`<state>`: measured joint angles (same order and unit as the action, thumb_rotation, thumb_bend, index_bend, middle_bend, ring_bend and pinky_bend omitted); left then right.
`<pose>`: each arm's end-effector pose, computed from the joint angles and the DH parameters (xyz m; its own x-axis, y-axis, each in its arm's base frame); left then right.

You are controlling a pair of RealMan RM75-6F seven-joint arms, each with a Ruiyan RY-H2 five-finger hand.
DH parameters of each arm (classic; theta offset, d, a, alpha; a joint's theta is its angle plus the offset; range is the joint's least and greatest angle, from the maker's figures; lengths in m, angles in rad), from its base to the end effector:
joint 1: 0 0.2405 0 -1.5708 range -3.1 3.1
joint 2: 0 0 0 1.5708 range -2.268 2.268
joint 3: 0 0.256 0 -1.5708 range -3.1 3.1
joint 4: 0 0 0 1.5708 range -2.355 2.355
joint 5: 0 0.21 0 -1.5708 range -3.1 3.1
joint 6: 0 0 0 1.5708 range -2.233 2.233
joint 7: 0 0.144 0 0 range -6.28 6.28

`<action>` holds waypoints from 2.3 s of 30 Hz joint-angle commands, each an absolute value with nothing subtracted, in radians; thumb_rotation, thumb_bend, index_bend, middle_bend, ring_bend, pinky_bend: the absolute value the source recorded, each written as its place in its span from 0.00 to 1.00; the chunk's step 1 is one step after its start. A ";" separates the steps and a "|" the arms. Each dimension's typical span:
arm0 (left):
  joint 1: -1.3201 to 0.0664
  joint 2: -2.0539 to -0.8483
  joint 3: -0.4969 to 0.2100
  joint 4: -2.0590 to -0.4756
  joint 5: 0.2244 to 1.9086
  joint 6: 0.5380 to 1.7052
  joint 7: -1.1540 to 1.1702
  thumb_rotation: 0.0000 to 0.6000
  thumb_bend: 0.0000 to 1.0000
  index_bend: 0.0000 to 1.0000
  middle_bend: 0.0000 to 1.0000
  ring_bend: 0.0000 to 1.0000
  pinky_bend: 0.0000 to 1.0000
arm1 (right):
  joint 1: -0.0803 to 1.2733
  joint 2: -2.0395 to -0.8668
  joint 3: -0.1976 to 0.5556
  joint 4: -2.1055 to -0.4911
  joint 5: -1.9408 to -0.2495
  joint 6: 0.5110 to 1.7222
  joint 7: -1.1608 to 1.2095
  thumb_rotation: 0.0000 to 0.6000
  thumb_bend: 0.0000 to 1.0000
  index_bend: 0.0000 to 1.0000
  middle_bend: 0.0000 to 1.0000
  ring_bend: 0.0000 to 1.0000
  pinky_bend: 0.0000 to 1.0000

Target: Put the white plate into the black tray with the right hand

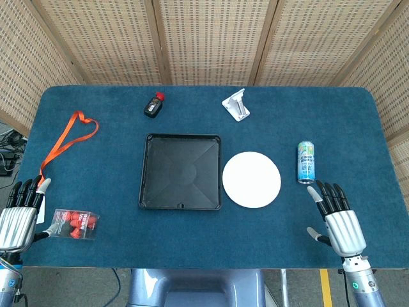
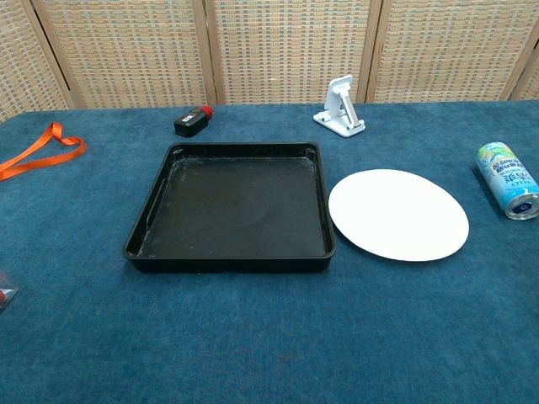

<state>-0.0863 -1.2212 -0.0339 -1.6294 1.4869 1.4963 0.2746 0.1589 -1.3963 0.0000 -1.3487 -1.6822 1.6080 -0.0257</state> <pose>-0.2995 0.1770 0.1249 0.5327 0.0152 0.8462 0.8463 -0.0052 -0.5327 -0.2898 -0.1913 0.0900 0.3942 0.1035 0.9132 -0.8777 -0.2522 0.4075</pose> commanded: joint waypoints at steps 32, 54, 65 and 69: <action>-0.083 -1.171 -0.042 -1.642 1.450 1.478 0.223 1.00 0.00 0.00 0.00 0.00 0.00 | 0.300 -1.640 0.079 -1.252 -1.627 1.399 -0.121 1.00 0.14 0.25 0.00 0.00 0.00; -0.086 -1.181 -0.044 -1.636 1.447 1.476 0.221 1.00 0.00 0.00 0.00 0.00 0.00 | 0.375 -1.813 0.091 -1.000 -1.583 1.339 -0.055 1.00 0.29 0.39 0.08 0.00 0.00; -0.091 -1.187 -0.042 -1.630 1.442 1.464 0.226 1.00 0.00 0.00 0.00 0.00 0.00 | 0.399 -1.856 0.093 -0.915 -1.568 1.320 -0.010 1.00 0.31 0.41 0.11 0.00 0.00; -0.093 -1.190 -0.042 -1.627 1.439 1.460 0.229 1.00 0.00 0.00 0.00 0.00 0.00 | 0.406 -1.872 0.094 -0.886 -1.566 1.323 0.006 1.00 0.33 0.43 0.13 0.00 0.01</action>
